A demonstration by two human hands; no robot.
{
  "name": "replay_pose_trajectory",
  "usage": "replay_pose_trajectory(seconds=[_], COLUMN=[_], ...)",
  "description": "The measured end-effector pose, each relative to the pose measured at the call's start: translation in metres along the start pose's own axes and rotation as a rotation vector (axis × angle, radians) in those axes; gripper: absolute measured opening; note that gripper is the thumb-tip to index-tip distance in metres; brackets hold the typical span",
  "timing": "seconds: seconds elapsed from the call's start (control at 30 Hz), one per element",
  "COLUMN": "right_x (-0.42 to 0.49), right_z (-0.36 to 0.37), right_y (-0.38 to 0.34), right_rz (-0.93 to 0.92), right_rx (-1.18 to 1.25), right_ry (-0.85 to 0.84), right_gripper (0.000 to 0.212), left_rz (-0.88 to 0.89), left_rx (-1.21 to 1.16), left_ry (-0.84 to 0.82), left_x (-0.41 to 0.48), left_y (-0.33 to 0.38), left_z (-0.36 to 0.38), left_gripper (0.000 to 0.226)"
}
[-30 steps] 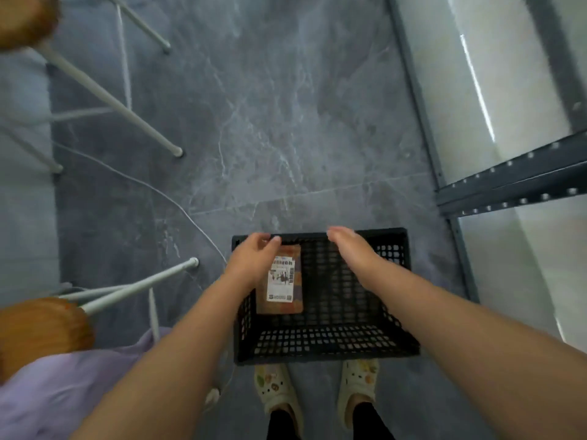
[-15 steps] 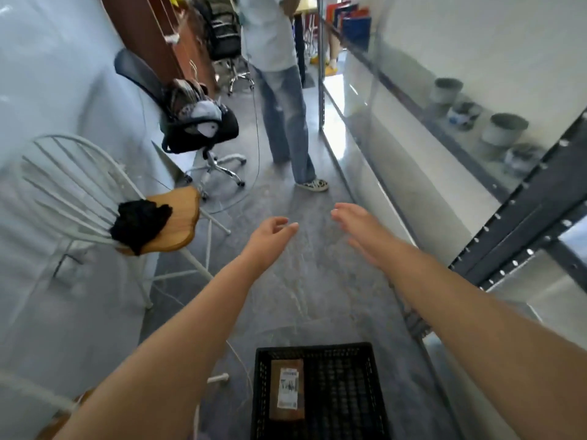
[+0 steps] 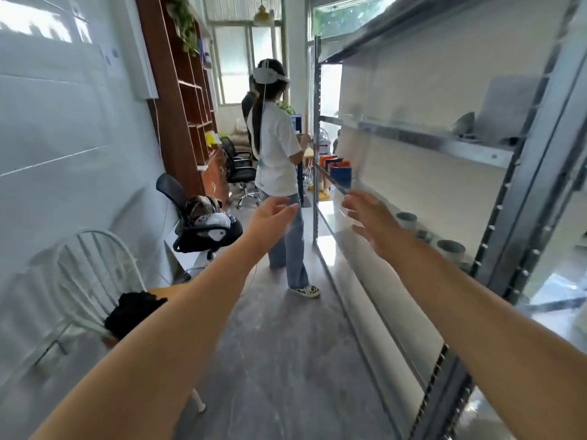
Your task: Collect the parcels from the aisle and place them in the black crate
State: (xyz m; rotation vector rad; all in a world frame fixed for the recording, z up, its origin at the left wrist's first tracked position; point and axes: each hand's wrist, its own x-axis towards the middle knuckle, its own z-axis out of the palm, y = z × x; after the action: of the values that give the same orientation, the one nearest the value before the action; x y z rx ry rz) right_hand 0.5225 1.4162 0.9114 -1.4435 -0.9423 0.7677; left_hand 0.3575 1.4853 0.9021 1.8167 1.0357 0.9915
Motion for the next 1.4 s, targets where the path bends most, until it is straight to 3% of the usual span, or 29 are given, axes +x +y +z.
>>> replay_pose_trajectory(seconds=[0.17,0.37,0.73,1.03,1.27,1.4], right_x=[0.002,-0.002,-0.090,-0.283,-0.456,-0.572], right_z=[0.009,0.007,-0.066,-0.154,-0.212,-0.227], right_y=[-0.042,-0.066,0.000,0.004,-0.024,-0.035], right_rz=[-0.080,-0.270,-0.211,-0.178,-0.250,-0.239], right_rx=[0.098,-0.188,-0.267,-0.278,-0.268,-0.309], right_ry=[0.040,0.173,0.654,1.036,1.251,1.366], right_gripper=[0.014,0.035,0.035,0.031,0.028,0.033], left_rz=[0.118,0.198,0.215,0.364,0.562,0.571], left_rx=[0.002,-0.050,-0.373,-0.496,-0.574,-0.646], left_ry=[-0.046,-0.120,-0.436,-0.867,-1.032,-1.166], left_x=[0.015,0.038,0.027,-0.113,-0.262,-0.375], left_y=[0.028,0.043,0.037,0.102,0.192,0.233], left_z=[-0.023,-0.038,0.053,0.170,0.220,0.244], left_gripper=[0.041,0.040,0.031,0.027,0.026,0.026])
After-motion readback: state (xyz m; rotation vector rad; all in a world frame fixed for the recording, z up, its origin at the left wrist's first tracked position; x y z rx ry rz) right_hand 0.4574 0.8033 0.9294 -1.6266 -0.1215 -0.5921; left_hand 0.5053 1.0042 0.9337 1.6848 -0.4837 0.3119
